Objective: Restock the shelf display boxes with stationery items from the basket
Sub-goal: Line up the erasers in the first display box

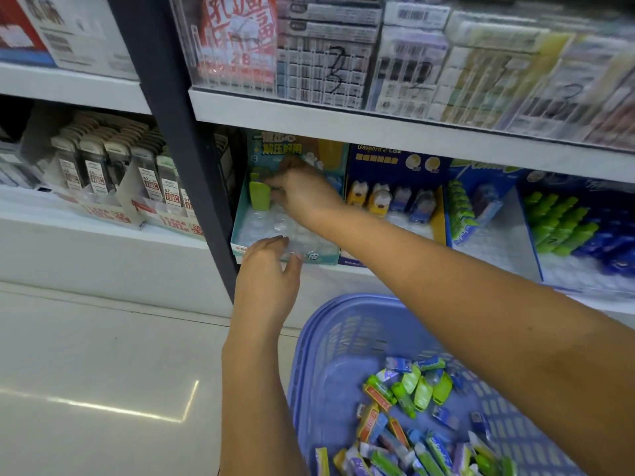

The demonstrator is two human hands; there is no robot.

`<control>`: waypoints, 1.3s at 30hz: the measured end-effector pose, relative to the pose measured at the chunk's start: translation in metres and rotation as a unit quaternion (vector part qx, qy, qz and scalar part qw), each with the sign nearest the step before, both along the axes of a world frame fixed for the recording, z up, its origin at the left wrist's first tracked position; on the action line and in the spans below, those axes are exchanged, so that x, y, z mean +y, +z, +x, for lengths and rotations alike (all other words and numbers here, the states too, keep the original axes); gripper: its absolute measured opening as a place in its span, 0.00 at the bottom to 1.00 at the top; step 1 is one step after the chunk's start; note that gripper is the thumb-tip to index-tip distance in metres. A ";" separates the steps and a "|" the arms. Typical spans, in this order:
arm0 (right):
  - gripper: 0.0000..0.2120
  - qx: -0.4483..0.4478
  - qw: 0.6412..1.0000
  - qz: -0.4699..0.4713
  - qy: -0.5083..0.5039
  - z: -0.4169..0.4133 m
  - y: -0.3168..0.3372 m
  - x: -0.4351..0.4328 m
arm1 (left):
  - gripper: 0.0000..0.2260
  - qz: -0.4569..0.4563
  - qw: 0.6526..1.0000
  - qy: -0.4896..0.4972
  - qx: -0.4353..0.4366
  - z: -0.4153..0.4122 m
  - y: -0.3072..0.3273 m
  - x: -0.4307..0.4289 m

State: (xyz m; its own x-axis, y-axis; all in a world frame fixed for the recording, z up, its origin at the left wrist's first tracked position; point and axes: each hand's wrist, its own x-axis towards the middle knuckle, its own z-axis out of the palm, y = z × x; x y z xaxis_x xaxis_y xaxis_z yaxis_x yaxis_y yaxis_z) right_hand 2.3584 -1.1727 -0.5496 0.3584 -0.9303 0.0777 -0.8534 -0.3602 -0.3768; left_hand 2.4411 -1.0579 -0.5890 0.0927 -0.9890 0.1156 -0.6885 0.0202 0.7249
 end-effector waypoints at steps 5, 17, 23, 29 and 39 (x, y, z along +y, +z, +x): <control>0.10 -0.128 0.990 -0.065 -0.012 -0.076 -0.007 0.091 | 0.10 -0.038 0.998 -0.008 0.056 -0.022 0.019 0.017; 0.15 0.107 0.928 0.331 -0.137 -0.240 -0.217 0.217 | 0.09 0.313 0.892 -0.322 -0.056 -0.178 -0.106 0.042; 0.23 0.197 0.917 0.286 -0.198 -0.232 -0.260 0.223 | 0.15 0.337 0.894 -0.251 -0.156 -0.214 -0.200 0.066; 0.19 0.204 0.924 0.256 -0.198 -0.248 -0.272 0.221 | 0.13 0.323 0.891 -0.168 -0.272 -0.224 -0.236 0.070; 0.01 0.094 0.906 0.367 -0.190 -0.250 -0.252 0.213 | 0.16 0.316 0.925 -0.032 -0.207 -0.234 -0.256 0.087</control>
